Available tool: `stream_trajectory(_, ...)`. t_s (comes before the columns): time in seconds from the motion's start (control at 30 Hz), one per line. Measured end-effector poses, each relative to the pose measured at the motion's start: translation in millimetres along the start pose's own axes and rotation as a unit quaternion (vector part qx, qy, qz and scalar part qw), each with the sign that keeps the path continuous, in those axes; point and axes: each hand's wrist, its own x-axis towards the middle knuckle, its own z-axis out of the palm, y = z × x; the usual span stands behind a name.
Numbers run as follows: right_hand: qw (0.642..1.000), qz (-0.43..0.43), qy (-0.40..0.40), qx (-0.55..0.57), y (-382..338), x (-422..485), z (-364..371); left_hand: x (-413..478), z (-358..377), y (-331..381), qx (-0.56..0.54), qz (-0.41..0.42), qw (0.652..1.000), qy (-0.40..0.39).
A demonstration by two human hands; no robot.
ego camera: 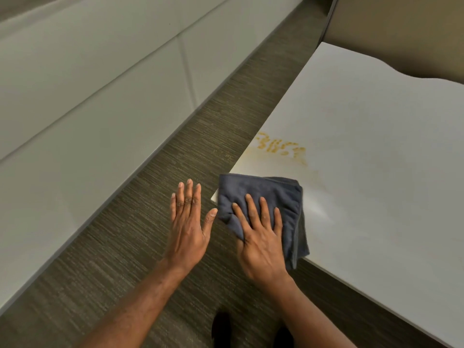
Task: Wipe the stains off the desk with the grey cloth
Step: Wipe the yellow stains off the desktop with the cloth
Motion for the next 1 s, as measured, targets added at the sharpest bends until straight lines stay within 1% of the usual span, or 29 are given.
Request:
stream_trajectory(0.17, 0.992, 0.122, 0.028, 0.005, 44.2, -45.1, -7.9, -0.5, 3.6, 8.8, -0.002, 0.006, 1.0, -0.015)
stream_trajectory(0.3, 0.976, 0.212, 0.04, 0.015, 62.1, -50.4, -14.4, 2.4, 4.0, 12.8, 0.006, 0.009, 1.0, -0.023)
stream_trajectory(0.47, 0.967, 0.251, 0.03, 0.01, 63.8, -14.1, -21.5, 7.1, 7.9, 11.0, 0.005, 0.013, 1.0, -0.027)
stream_trajectory(0.67, 0.973, 0.226, 0.026, 0.024, 61.8, 50.3, -24.3, 11.3, 17.6, 4.9, 0.004, 0.026, 1.0, -0.016)
stream_trajectory(0.8, 0.985, 0.17, 0.02, 0.022, 36.3, 78.9, -19.5, 10.0, 17.2, 5.3, -0.01, 0.024, 1.0, 0.0)
stream_trajectory(1.0, 0.997, 0.071, -0.001, 0.01, -8.6, 92.8, -11.6, 8.5, 8.3, 3.4, -0.032, 0.018, 0.999, 0.038)
